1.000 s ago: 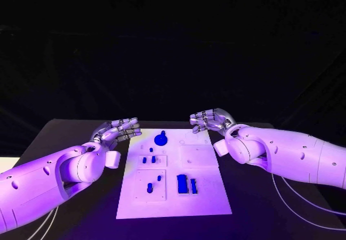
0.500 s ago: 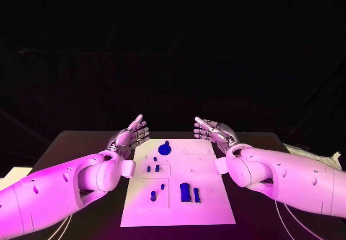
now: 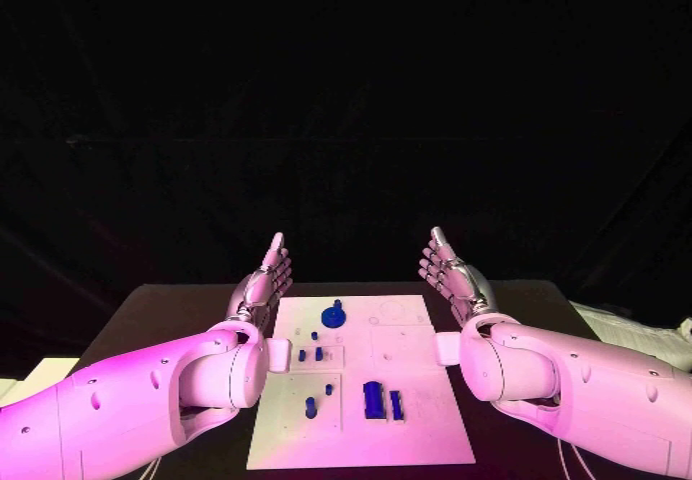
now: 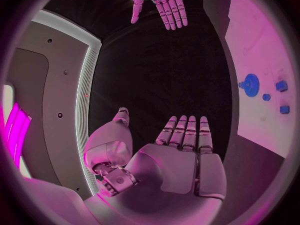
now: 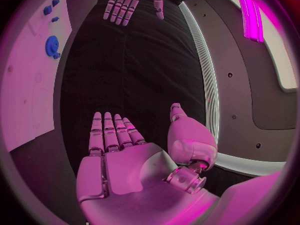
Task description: Assemble the parts on the task board
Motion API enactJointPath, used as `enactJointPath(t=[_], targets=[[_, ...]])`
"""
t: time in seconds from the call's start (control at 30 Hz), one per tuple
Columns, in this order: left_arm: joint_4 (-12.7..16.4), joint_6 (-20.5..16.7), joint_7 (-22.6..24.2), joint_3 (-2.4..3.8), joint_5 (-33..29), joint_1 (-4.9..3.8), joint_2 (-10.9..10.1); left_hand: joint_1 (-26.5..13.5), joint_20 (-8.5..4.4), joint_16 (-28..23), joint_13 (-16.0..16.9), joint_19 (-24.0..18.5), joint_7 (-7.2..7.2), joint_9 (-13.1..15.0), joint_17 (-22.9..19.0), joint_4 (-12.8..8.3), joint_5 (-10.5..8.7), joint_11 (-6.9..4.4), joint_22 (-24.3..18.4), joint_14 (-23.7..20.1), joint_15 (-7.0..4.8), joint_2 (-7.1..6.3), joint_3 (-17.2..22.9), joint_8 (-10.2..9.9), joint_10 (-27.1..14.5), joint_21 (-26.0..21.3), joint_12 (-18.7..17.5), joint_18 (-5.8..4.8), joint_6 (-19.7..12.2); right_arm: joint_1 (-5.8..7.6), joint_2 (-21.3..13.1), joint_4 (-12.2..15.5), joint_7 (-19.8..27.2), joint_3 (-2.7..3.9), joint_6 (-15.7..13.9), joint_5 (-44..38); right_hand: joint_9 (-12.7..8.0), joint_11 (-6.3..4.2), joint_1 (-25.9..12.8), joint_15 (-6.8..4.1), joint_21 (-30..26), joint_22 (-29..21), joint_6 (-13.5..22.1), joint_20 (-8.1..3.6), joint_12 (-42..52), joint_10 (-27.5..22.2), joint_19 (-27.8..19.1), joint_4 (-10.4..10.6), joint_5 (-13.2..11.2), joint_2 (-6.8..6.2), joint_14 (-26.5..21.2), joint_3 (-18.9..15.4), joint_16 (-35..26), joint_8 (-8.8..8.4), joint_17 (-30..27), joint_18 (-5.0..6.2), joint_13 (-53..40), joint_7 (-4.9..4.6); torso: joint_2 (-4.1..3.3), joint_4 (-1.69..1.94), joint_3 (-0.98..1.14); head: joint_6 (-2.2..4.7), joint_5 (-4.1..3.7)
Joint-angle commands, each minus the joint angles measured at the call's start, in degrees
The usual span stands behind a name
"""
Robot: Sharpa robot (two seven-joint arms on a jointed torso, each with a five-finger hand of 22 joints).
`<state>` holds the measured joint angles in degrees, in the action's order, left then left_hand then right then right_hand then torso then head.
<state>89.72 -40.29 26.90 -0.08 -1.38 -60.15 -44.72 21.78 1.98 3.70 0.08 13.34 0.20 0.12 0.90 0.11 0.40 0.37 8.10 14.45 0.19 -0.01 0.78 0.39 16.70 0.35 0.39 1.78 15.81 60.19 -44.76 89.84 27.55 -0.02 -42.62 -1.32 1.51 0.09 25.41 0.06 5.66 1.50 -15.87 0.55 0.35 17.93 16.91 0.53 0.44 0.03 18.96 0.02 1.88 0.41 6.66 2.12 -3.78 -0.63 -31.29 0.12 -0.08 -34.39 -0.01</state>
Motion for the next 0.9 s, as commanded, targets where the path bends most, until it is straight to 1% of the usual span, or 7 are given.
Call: enactJointPath(t=[0.03,0.27,0.3,0.7,0.77,0.83,0.9], targets=[[0.24,-3.82,2.89,0.08,1.38,-0.01,0.02,-7.17,-1.98,-3.70,-0.08,-4.42,-0.20,-0.12,-0.90,-0.11,-0.40,-0.37,-2.67,-4.76,-0.19,0.01,-0.78,-0.39,-5.51,-0.35,-0.39,-1.78,-5.19,-0.03,0.07,0.12,2.24,0.02,-1.50,1.32,-1.51,-0.09,-8.35,-0.06,-5.66,-1.50,5.22,-0.55,-0.35,-5.89,-5.55,-0.53,-0.44,-0.03,-6.22,-0.02,-1.88,-0.41,-2.19,-2.12,3.78,0.63,0.11,-0.12,0.08,0.01,0.01],[0.24,-3.82,2.89,0.08,1.38,-0.01,0.02,-10.85,-1.98,-3.70,-0.08,-6.68,-0.20,-0.12,-0.90,-0.11,-0.40,-0.37,-4.04,-7.21,-0.19,0.01,-0.78,-0.39,-8.30,-0.35,-0.39,-1.78,-7.89,-0.03,0.07,0.12,2.24,0.02,-1.50,1.32,-1.51,-0.09,-12.66,-0.06,-5.66,-1.50,7.93,-0.55,-0.35,-8.97,-8.43,-0.53,-0.44,-0.03,-9.46,-0.02,-1.88,-0.41,-6.66,-2.12,3.78,0.63,0.11,-0.12,0.08,0.01,0.01],[0.24,-3.82,2.89,0.08,1.38,-0.01,0.02,-11.28,-1.98,-3.70,-0.08,-6.92,-0.20,-0.12,-0.90,-0.11,-0.40,-0.37,-8.10,-7.50,-0.19,0.01,-0.78,-0.39,-8.67,-0.35,-0.39,-1.78,-8.18,-0.03,0.07,0.12,2.24,0.02,-1.50,1.32,-1.51,-0.09,-13.15,-0.06,-5.66,-1.50,8.24,-0.55,-0.35,-9.29,-8.79,-0.53,-0.44,-0.03,-9.83,-0.02,-1.88,-0.41,-6.66,-2.12,3.78,0.63,0.11,-0.12,0.08,0.01,0.01],[0.24,-3.82,2.89,0.08,1.38,-0.01,0.02,-15.18,-1.98,-3.70,-0.08,-9.21,-0.20,-0.12,-0.90,-0.11,-0.40,-0.37,-8.10,-10.09,-0.19,0.01,-0.78,-0.39,-11.65,-0.35,-0.39,-1.78,-10.98,-0.03,0.07,0.12,2.24,0.02,-1.50,1.32,-1.51,-0.09,-17.71,-0.06,-5.66,-1.50,11.07,-0.55,-0.35,-12.44,-11.78,-0.53,-0.44,-0.03,-13.21,-0.02,-1.88,-0.41,-6.66,-2.12,3.78,0.63,0.11,-0.12,0.08,0.01,0.01],[0.24,-3.82,2.89,0.08,1.38,-0.01,0.02,-17.23,-1.98,-3.70,-0.08,-13.34,-0.20,-0.12,-0.90,-0.11,-0.40,-0.37,-8.10,-14.45,-0.19,0.01,-0.78,-0.39,-16.70,-0.35,-0.39,-1.78,-15.81,-0.03,0.07,0.12,2.24,0.02,-1.50,1.32,-1.51,-0.09,-18.37,-0.06,-5.66,-1.50,11.32,-0.55,-0.35,-12.89,-12.14,-0.53,-0.44,-0.03,-13.73,-0.02,-1.88,-0.41,-6.66,-2.12,3.78,0.63,0.11,-0.12,0.08,0.01,0.01],[0.24,-3.82,2.89,0.08,1.38,-0.01,0.02,-21.78,-1.98,-3.70,-0.08,-13.34,-0.20,-0.12,-0.90,-0.11,-0.40,-0.37,-8.10,-14.45,-0.19,0.01,-0.78,-0.39,-16.70,-0.35,-0.39,-1.78,-15.81,-0.03,0.07,0.12,2.24,0.02,-1.50,1.32,-1.51,-0.09,-18.87,-0.06,-5.66,-1.50,11.68,-0.55,-0.35,-13.27,-12.53,-0.53,-0.44,-0.03,-14.11,-0.02,-1.88,-0.41,-6.66,-2.12,3.78,0.63,0.11,-0.12,0.08,0.01,0.01],[0.24,-3.82,2.89,0.08,1.38,-0.01,0.02,-21.78,-1.98,-3.70,-0.08,-13.34,-0.20,-0.12,-0.90,-0.11,-0.40,-0.37,-8.10,-14.45,-0.19,0.01,-0.78,-0.39,-16.70,-0.35,-0.39,-1.78,-15.81,-0.03,0.07,0.12,2.24,0.02,-1.50,1.32,-1.51,-0.09,-20.71,-0.06,-5.66,-1.50,15.87,-0.55,-0.35,-17.93,-16.91,-0.53,-0.44,-0.03,-18.96,-0.02,-1.88,-0.41,-6.66,-2.12,3.78,0.63,0.11,-0.12,0.08,0.01,0.01]])
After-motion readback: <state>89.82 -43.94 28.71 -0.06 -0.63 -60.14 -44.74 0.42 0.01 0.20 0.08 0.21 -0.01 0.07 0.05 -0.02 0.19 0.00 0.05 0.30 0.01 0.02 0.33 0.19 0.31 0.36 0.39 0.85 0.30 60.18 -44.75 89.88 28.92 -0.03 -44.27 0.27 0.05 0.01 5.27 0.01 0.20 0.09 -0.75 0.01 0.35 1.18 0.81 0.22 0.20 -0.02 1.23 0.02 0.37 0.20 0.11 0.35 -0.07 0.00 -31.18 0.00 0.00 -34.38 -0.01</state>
